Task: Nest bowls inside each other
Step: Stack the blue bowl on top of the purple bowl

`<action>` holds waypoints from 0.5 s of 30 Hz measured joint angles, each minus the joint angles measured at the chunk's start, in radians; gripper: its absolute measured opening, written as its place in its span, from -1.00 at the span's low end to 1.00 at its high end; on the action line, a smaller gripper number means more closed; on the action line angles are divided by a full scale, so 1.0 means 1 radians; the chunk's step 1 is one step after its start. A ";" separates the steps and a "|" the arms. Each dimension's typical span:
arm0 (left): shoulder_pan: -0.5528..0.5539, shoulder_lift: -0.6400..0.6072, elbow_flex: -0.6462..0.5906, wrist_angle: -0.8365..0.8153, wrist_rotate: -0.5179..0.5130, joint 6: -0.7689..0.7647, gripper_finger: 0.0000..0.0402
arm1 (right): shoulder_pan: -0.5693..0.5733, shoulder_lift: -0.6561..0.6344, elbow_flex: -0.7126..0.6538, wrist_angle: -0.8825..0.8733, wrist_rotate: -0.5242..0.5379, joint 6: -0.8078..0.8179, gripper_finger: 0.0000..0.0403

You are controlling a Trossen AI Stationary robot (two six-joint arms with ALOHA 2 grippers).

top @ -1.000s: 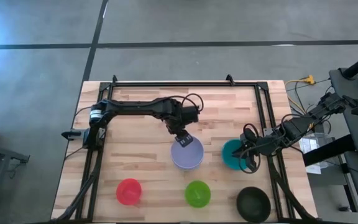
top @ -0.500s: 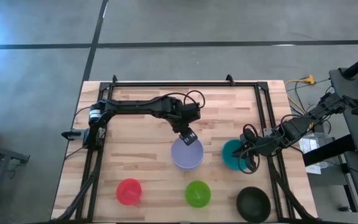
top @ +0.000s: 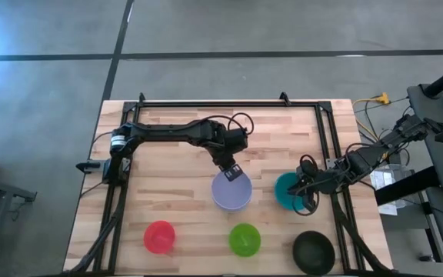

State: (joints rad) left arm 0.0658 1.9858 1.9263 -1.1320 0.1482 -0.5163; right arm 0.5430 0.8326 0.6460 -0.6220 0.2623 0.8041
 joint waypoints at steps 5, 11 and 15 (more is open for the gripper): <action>0.000 0.000 0.003 -0.001 0.000 0.000 -0.99 | 0.000 0.000 0.000 0.003 0.000 0.000 -0.68; 0.000 -0.041 0.003 -0.132 -0.067 0.000 -0.99 | 0.000 0.000 0.000 0.036 0.000 0.016 -0.68; -0.008 -0.108 -0.019 -0.225 -0.095 0.005 -0.99 | 0.000 0.000 0.001 0.030 0.000 0.083 -0.68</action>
State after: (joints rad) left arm 0.0582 1.8778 1.9070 -1.3574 0.0529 -0.5109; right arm 0.5430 0.8326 0.6467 -0.5923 0.2619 0.8870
